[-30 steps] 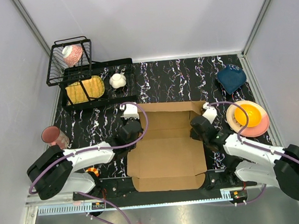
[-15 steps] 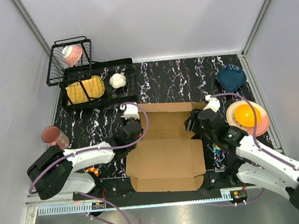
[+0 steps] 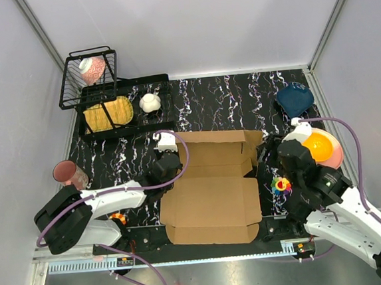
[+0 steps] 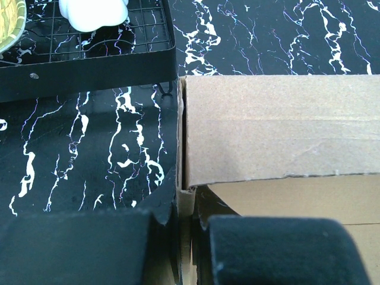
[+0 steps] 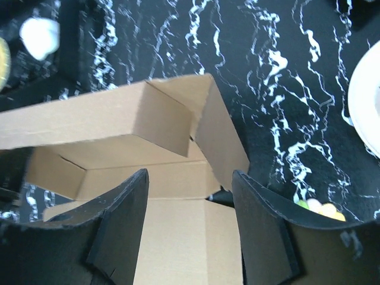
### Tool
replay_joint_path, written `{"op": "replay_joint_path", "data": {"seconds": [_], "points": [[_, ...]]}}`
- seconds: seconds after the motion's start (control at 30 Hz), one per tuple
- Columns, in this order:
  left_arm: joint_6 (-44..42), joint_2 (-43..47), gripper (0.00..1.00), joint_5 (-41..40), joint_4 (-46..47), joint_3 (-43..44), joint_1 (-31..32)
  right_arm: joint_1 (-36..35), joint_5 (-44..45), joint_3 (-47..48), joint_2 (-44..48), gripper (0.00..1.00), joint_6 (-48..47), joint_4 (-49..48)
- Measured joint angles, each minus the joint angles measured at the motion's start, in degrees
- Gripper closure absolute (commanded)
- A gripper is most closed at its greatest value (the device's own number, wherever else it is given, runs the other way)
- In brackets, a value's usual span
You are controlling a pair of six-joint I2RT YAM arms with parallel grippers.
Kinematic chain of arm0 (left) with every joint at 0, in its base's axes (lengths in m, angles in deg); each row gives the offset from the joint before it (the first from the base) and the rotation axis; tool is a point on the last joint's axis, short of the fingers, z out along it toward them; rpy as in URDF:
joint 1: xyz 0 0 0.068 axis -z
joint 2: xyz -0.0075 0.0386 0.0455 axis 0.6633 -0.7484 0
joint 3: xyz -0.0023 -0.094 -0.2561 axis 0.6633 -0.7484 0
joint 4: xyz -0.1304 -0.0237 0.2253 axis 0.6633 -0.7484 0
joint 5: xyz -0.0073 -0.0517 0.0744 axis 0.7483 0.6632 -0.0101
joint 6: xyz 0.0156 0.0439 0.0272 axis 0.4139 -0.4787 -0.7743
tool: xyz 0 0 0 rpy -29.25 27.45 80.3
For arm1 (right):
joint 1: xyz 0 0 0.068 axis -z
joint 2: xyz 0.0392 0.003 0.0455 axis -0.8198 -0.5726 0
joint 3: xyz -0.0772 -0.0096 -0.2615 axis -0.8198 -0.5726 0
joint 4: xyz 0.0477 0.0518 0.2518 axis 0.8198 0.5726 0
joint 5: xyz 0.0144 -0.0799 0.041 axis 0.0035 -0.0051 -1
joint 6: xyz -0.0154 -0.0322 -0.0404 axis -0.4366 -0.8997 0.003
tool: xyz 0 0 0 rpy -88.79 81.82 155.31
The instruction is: Fold the paper box
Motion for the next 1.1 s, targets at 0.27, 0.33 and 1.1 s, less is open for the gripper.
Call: {"op": "replay_joint_path", "data": {"seconds": [0.27, 0.33, 1.1], "points": [[0.33, 0.44, 1.00, 0.11, -0.70, 0.00, 0.02, -0.02, 0.31, -2.89, -4.13, 0.38, 0.15, 1.55], [0.46, 0.70, 1.00, 0.13, -1.14, -0.02, 0.04, -0.02, 0.83, -2.89, -6.23, 0.41, -0.07, 0.81], [0.50, 1.81, 1.00, 0.17, -2.62, -0.24, 0.52, 0.96, 6.60, -6.27, -16.06, 0.98, -4.72, -6.86]]}}
